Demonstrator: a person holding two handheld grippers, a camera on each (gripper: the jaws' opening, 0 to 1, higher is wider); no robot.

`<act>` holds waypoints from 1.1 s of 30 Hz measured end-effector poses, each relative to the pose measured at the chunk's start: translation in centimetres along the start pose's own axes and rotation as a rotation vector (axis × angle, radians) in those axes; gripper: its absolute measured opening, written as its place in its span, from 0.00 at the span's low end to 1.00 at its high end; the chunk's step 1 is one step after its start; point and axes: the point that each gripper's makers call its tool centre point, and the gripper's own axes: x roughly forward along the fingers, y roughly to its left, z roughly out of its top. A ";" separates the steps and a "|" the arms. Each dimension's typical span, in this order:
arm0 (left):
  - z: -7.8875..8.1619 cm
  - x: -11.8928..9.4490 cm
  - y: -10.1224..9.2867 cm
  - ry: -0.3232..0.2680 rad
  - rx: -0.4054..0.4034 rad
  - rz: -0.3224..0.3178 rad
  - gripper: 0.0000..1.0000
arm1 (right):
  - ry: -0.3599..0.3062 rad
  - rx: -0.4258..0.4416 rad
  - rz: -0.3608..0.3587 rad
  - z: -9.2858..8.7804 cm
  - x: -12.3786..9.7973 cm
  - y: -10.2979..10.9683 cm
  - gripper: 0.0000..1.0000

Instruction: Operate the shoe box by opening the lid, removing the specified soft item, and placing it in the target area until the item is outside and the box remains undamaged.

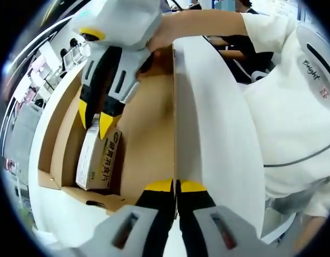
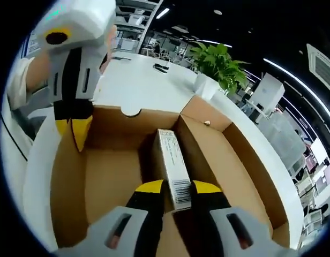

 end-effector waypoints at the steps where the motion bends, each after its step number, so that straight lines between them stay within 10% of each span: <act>1: 0.0 0.0 0.0 0.000 0.000 0.000 0.01 | 0.001 -0.011 0.007 -0.1 -0.1 0.1 0.18; 9: 0.1 0.0 -0.1 0.004 0.000 -0.001 0.01 | 0.175 0.147 0.130 -1.9 -2.4 0.1 0.17; 18: 0.1 0.1 0.0 0.006 0.001 -0.001 0.01 | 0.295 0.004 0.235 -3.6 -4.3 1.2 0.19; 24: 0.1 0.1 0.0 0.006 -0.001 -0.006 0.01 | 0.337 0.087 0.292 -2.2 -3.1 1.8 0.35; 33: 0.1 0.1 0.0 0.004 0.004 0.000 0.01 | 0.507 0.049 0.357 -2.8 -2.6 2.6 0.32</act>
